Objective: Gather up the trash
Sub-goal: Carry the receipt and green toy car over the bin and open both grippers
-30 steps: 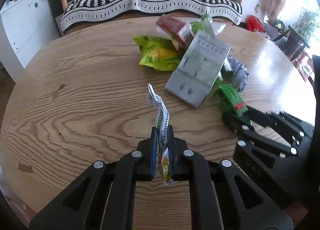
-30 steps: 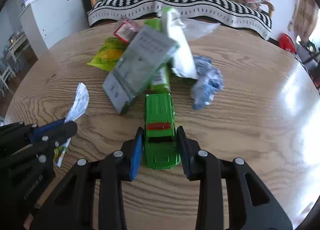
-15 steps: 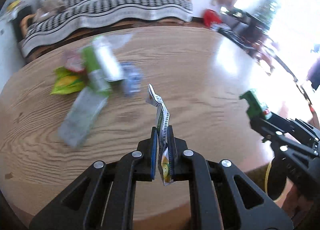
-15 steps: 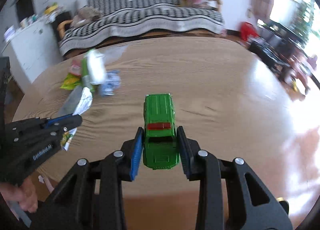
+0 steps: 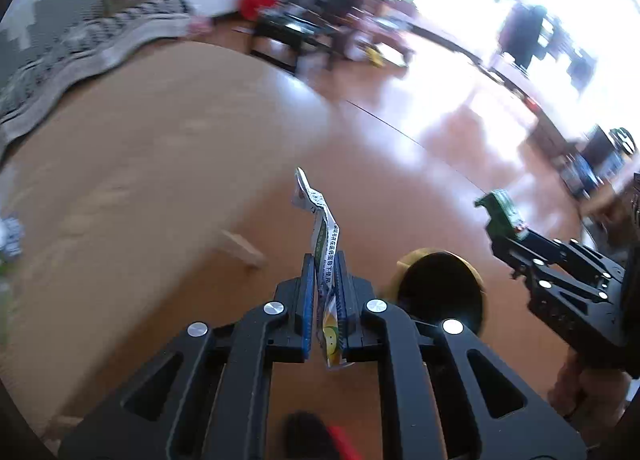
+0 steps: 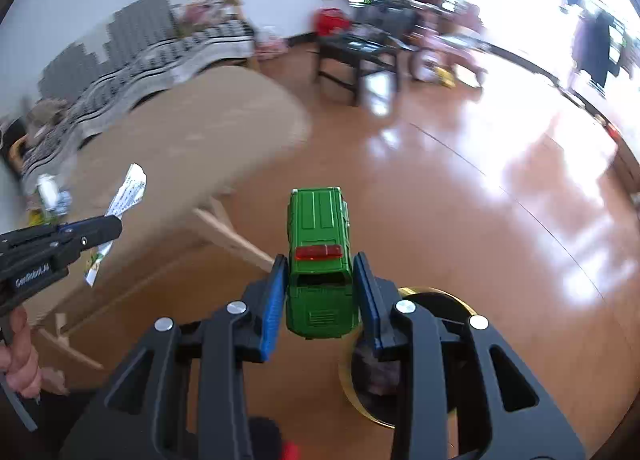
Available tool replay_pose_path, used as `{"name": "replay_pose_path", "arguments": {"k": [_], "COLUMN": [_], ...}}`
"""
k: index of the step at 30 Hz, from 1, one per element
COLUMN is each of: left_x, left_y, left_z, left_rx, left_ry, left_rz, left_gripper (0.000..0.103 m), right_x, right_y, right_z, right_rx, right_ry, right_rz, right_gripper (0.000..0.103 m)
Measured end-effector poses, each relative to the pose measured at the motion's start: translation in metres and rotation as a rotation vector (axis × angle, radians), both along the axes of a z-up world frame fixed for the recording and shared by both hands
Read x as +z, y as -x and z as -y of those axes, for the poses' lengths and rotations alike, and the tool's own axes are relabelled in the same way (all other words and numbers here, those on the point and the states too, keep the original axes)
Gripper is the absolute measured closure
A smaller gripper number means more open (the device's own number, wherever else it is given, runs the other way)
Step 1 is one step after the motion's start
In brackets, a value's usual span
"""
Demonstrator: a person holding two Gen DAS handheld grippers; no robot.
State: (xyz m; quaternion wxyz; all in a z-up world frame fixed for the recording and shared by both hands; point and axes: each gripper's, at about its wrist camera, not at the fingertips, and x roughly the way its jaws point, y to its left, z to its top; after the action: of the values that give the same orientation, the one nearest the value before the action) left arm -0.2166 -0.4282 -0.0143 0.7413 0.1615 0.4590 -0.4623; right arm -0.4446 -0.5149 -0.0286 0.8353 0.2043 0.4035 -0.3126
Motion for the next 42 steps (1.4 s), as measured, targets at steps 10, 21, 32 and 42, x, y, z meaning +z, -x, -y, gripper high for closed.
{"name": "replay_pose_path", "arguments": {"k": [10, 21, 32, 42], "left_x": [-0.096, -0.155, -0.16, -0.151], "left_y": [0.106, 0.131, 0.127, 0.138], "left_z": [0.099, 0.121, 0.126, 0.125], "left_rx": [-0.23, -0.296, -0.305, -0.327], "left_ry": [-0.08, -0.183, -0.173, -0.141], "left_rz": [-0.092, -0.092, -0.098, -0.06], "left_gripper": [0.094, 0.094, 0.094, 0.03], "right_x": [-0.07, -0.14, -0.135, -0.126], "right_y": [0.109, 0.107, 0.108, 0.117], "right_z": [0.058, 0.058, 0.068, 0.07], "right_rx": [-0.196, -0.24, -0.266, -0.317], "right_ry": [-0.068, -0.19, -0.184, -0.185], "right_rz": [-0.072, -0.093, -0.091, -0.068], "right_gripper": [0.069, 0.069, 0.069, 0.035]}}
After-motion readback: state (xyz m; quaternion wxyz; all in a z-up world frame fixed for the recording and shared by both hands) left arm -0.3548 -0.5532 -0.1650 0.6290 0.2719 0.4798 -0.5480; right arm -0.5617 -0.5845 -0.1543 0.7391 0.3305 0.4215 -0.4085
